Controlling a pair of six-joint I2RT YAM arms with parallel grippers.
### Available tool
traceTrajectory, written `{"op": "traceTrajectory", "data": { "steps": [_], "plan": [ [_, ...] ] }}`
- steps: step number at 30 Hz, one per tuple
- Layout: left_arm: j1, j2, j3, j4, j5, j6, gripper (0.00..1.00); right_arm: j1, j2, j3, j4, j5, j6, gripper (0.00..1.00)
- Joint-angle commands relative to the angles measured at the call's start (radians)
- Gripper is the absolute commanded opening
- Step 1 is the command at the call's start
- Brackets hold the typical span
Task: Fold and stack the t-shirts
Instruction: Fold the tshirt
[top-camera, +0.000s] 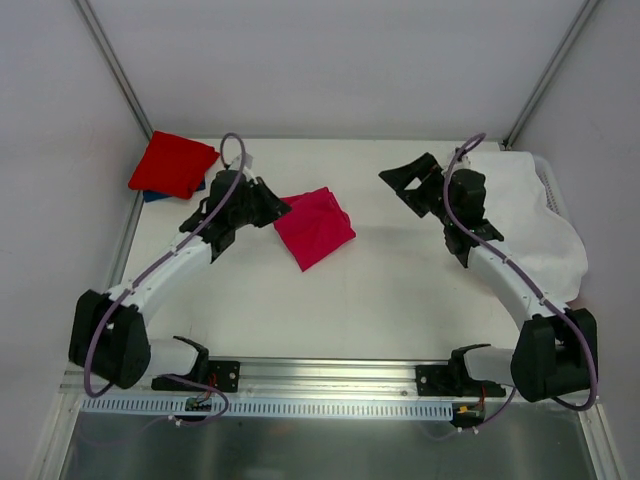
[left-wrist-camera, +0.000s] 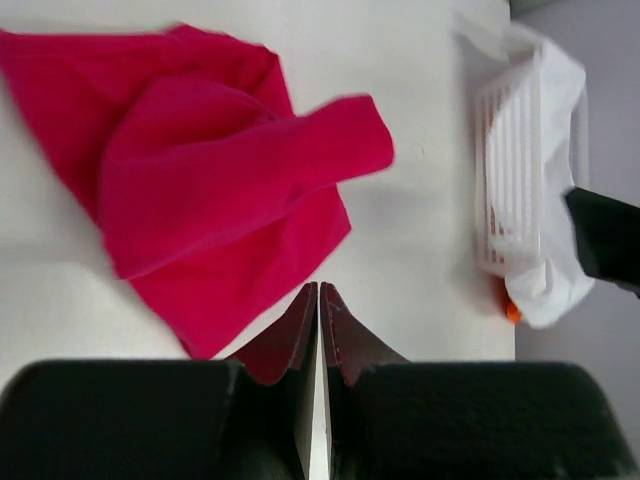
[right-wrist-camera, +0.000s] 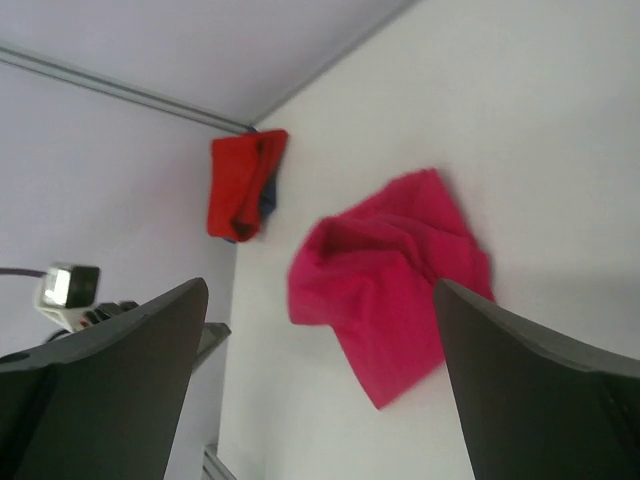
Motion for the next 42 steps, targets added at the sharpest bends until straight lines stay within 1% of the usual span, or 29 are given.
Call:
{"op": "traceTrajectory", "data": {
  "steps": [1,2,3,4,5,7,11,12,14,16,20,22,23,25,26,29,30,33,36,37,39,40,42],
  "plan": [
    [-0.063,0.159,0.090,0.076,0.236,0.097,0.04,0.001,-0.037,-0.078,-0.008,0.045,-0.054,0.99],
    [-0.092,0.201,0.143,0.079,0.315,0.109,0.04,0.001,-0.046,-0.107,-0.009,0.050,-0.057,0.99],
    [-0.104,0.242,0.174,0.081,0.362,0.134,0.02,0.001,-0.054,-0.120,-0.009,0.056,-0.062,1.00],
    [-0.115,0.321,0.202,0.079,0.408,0.137,0.01,-0.002,-0.067,-0.129,-0.015,0.060,-0.066,0.99],
    [-0.135,0.357,0.248,0.079,0.477,0.137,0.00,-0.005,-0.074,-0.146,-0.014,0.062,-0.069,0.99],
    [-0.150,0.421,0.282,0.079,0.511,0.132,0.00,-0.018,-0.084,-0.155,-0.024,0.061,-0.073,1.00],
    [-0.175,0.463,0.332,0.062,0.534,0.155,0.00,-0.044,-0.103,-0.175,-0.035,0.053,-0.079,1.00],
    [-0.175,0.483,0.345,0.032,0.543,0.173,0.00,-0.049,-0.106,-0.184,-0.035,0.051,-0.079,0.99],
    [-0.175,0.505,0.394,-0.032,0.528,0.201,0.00,-0.063,-0.106,-0.192,-0.034,0.047,-0.080,1.00],
    [-0.175,0.521,0.409,-0.091,0.497,0.232,0.00,-0.075,-0.098,-0.196,-0.035,0.033,-0.080,0.99],
    [-0.164,0.551,0.466,-0.166,0.444,0.299,0.00,-0.094,-0.083,-0.213,-0.034,0.021,-0.079,0.99],
    [-0.150,0.593,0.506,-0.209,0.421,0.367,0.01,-0.107,-0.075,-0.218,-0.032,0.013,-0.079,1.00],
    [-0.129,0.612,0.556,-0.264,0.389,0.385,0.01,-0.110,-0.074,-0.222,-0.032,0.010,-0.079,0.99],
    [-0.103,0.684,0.614,-0.318,0.370,0.434,0.02,-0.130,-0.067,-0.224,-0.032,-0.002,-0.077,0.99],
    [-0.071,0.713,0.677,-0.368,0.367,0.444,0.02,-0.137,-0.064,-0.224,-0.031,-0.007,-0.074,0.99],
    [-0.012,0.816,0.776,-0.441,0.341,0.482,0.01,-0.163,-0.057,-0.224,-0.031,-0.025,-0.076,0.99],
    [0.001,0.840,0.802,-0.459,0.309,0.499,0.01,-0.169,-0.055,-0.224,-0.031,-0.030,-0.076,0.99],
    [0.057,0.964,0.900,-0.504,0.272,0.533,0.02,-0.195,-0.045,-0.230,-0.031,-0.045,-0.077,1.00],
    [0.104,1.067,1.013,-0.513,0.273,0.551,0.01,-0.209,-0.029,-0.233,-0.027,-0.051,-0.079,0.99],
    [0.115,1.090,1.070,-0.511,0.281,0.554,0.01,-0.210,-0.025,-0.235,-0.027,-0.056,-0.079,0.99],
    [0.133,1.140,1.133,-0.511,0.290,0.557,0.00,-0.213,-0.009,-0.235,-0.017,-0.059,-0.074,1.00],
    [0.147,1.179,1.162,-0.511,0.289,0.557,0.00,-0.213,-0.006,-0.236,-0.011,-0.065,-0.073,0.99],
    [0.155,1.209,1.239,-0.510,0.270,0.553,0.01,-0.213,0.005,-0.238,0.008,-0.067,-0.068,0.99]
  ]
}}
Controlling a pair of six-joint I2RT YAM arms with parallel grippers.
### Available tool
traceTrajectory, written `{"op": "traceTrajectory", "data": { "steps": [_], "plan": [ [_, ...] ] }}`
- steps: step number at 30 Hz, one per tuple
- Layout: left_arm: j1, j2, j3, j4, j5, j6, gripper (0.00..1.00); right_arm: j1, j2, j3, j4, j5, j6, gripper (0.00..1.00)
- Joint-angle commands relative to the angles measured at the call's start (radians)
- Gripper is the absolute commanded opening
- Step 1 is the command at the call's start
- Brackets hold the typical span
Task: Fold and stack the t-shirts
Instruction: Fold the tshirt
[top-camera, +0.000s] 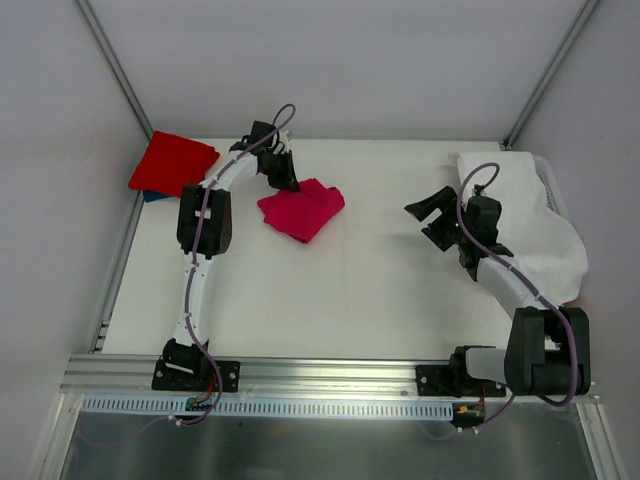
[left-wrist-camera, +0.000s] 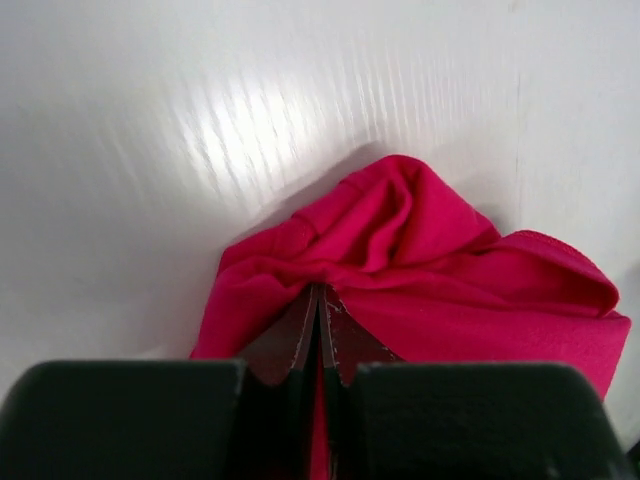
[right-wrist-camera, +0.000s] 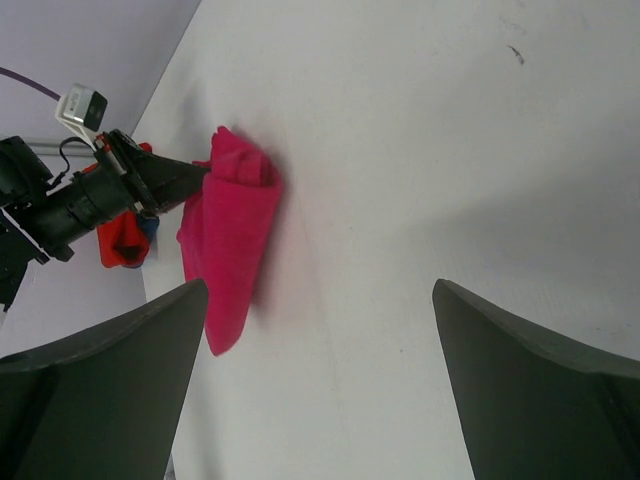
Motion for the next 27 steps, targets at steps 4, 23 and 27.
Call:
{"op": "traceTrajectory", "data": {
  "steps": [4,23,27],
  "plan": [
    [0.033,0.097,0.228,-0.024,-0.039,0.033,0.01,-0.007,0.031,-0.011,0.107,-0.056,0.016,0.99],
    [0.090,-0.399,0.205,0.150,-0.086,-0.231,0.45,-0.003,-0.127,-0.086,0.093,-0.053,-0.002,0.99],
    [0.055,-0.670,-0.401,0.236,-0.360,-0.447,0.47,-0.001,-0.144,-0.097,0.081,-0.056,-0.012,0.99]
  ]
}}
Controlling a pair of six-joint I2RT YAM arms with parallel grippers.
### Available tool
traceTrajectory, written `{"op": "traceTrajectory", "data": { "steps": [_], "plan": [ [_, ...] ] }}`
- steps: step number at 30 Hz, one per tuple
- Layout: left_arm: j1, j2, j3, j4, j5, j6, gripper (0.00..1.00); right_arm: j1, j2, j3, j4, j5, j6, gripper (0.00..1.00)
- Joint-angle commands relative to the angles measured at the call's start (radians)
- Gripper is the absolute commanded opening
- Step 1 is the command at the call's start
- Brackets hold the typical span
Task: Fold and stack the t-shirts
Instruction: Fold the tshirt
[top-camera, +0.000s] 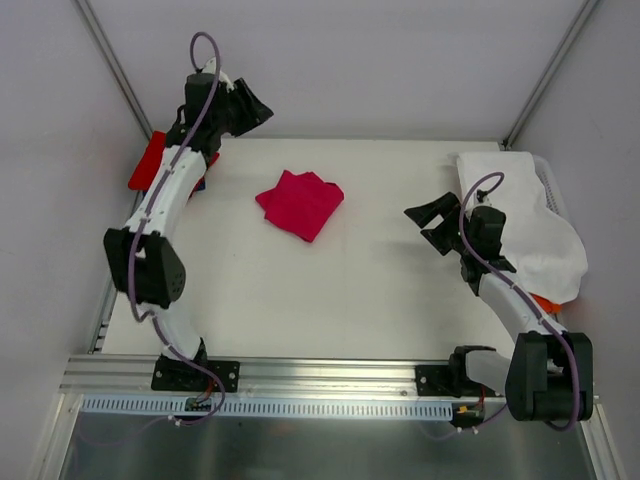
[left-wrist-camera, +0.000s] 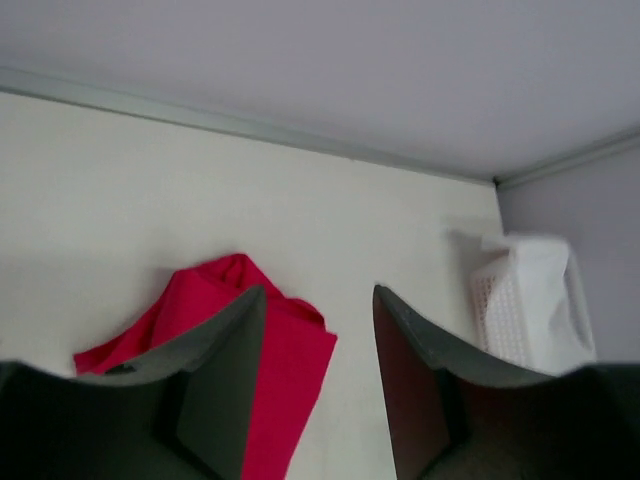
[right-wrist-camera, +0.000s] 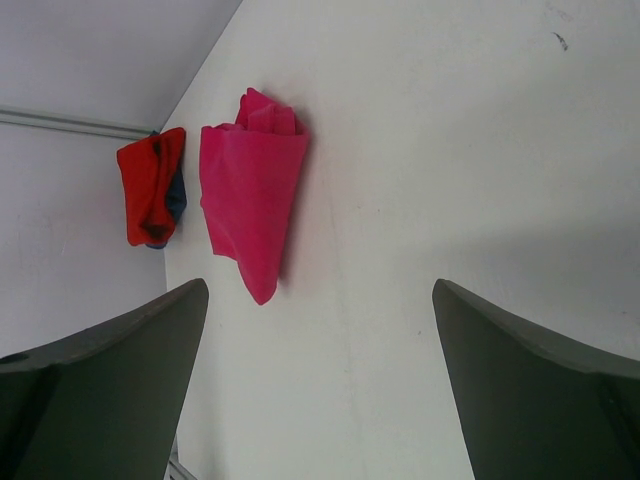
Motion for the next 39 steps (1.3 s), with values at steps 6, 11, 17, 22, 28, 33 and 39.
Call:
{"op": "traceTrajectory", "data": {
  "steps": [6,11,17,22,28,33,39],
  "plan": [
    [-0.206,-0.505,-1.011,0.409,-0.534,-0.502,0.50,-0.002,-0.046,-0.027,0.000,-0.023,-0.025,1.00],
    [-0.341,-0.574,-1.184,0.420,-0.706,-0.712,0.46,0.000,-0.067,-0.039,-0.017,-0.022,-0.035,0.99],
    [-0.388,-0.568,-1.230,0.415,-0.854,-0.810,0.42,-0.002,-0.080,-0.051,-0.021,-0.017,-0.037,0.99],
    [-0.400,-0.501,-1.229,0.409,-0.891,-0.891,0.42,-0.002,-0.080,-0.060,-0.024,-0.011,-0.043,1.00],
    [-0.401,-0.398,-1.206,0.423,-0.865,-0.954,0.44,0.000,-0.077,-0.060,-0.050,0.003,-0.061,0.99],
    [-0.391,-0.341,-1.146,0.532,-0.713,-0.672,0.90,-0.003,-0.074,-0.056,-0.066,0.021,-0.078,1.00],
    [-0.368,-0.318,-1.224,0.690,-0.650,-0.674,0.99,-0.002,-0.029,-0.042,-0.063,0.018,-0.078,0.99]
  ]
}}
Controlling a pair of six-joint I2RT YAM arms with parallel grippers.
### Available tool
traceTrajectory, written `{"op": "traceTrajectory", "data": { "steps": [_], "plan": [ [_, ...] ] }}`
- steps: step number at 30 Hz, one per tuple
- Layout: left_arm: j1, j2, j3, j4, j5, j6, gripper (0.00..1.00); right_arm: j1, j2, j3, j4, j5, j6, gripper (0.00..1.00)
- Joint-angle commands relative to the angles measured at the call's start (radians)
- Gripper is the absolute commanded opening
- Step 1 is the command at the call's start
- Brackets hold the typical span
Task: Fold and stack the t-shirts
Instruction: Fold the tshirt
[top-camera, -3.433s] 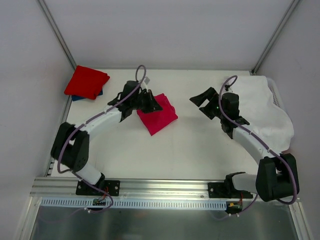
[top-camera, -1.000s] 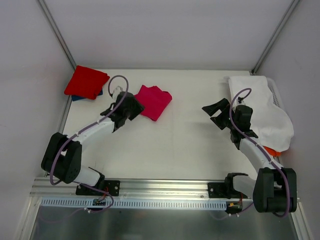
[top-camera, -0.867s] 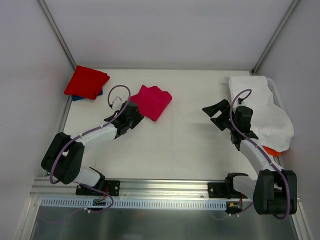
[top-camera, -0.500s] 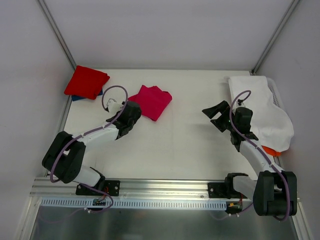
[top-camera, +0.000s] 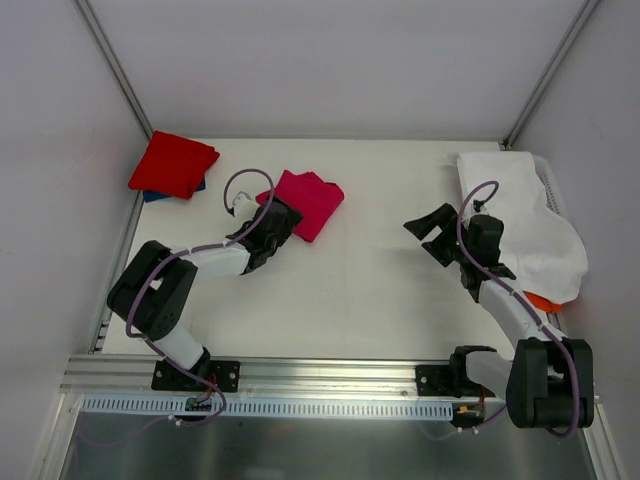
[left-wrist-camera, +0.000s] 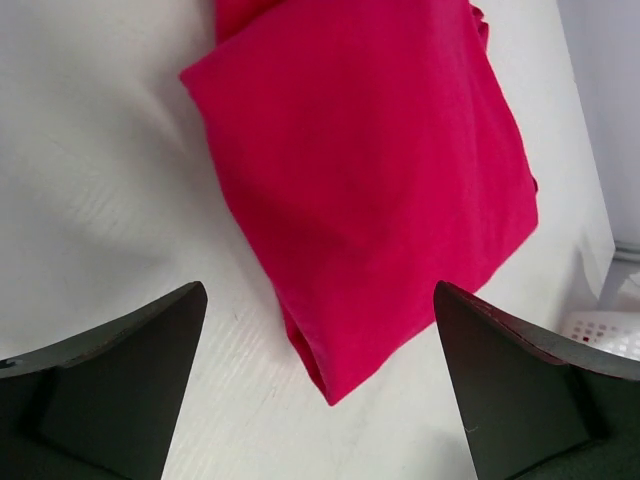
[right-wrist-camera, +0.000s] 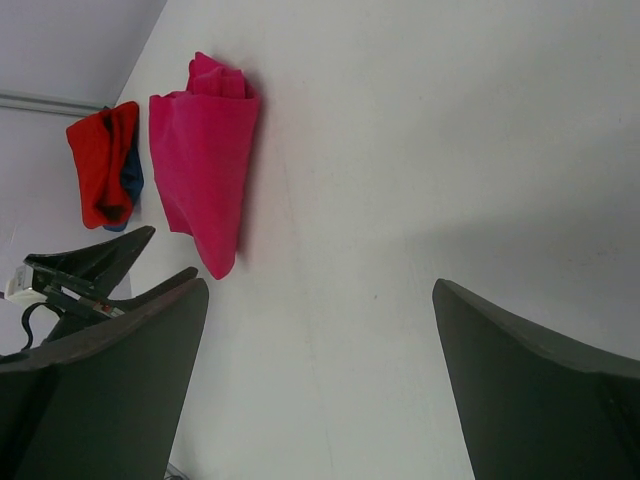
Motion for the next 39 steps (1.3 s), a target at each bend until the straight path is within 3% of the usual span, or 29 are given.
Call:
{"op": "traceTrajectory", "data": {
  "steps": [1,15,21,26,30,39],
  "plan": [
    [0.025,0.028,-0.016,0.112,0.065,0.045,0.99,-0.003,0.029,0.018,0.007,0.012,-0.023,1.00],
    [0.048,0.143,-0.006,0.105,0.104,-0.050,0.95,-0.015,0.088,0.036,0.009,0.013,-0.035,1.00],
    [0.053,0.270,0.055,0.211,0.173,-0.042,0.78,-0.025,0.115,0.042,0.012,-0.004,-0.035,0.99],
    [0.073,0.376,0.154,0.250,0.234,-0.047,0.53,-0.032,0.131,0.052,0.012,-0.022,-0.023,0.99],
    [0.097,0.468,0.265,0.180,0.289,-0.025,0.00,-0.032,0.128,0.053,0.012,-0.037,-0.011,0.99],
    [0.128,0.479,0.329,0.177,0.349,0.111,0.00,-0.055,0.143,0.056,0.012,-0.043,-0.005,0.99]
  ]
}}
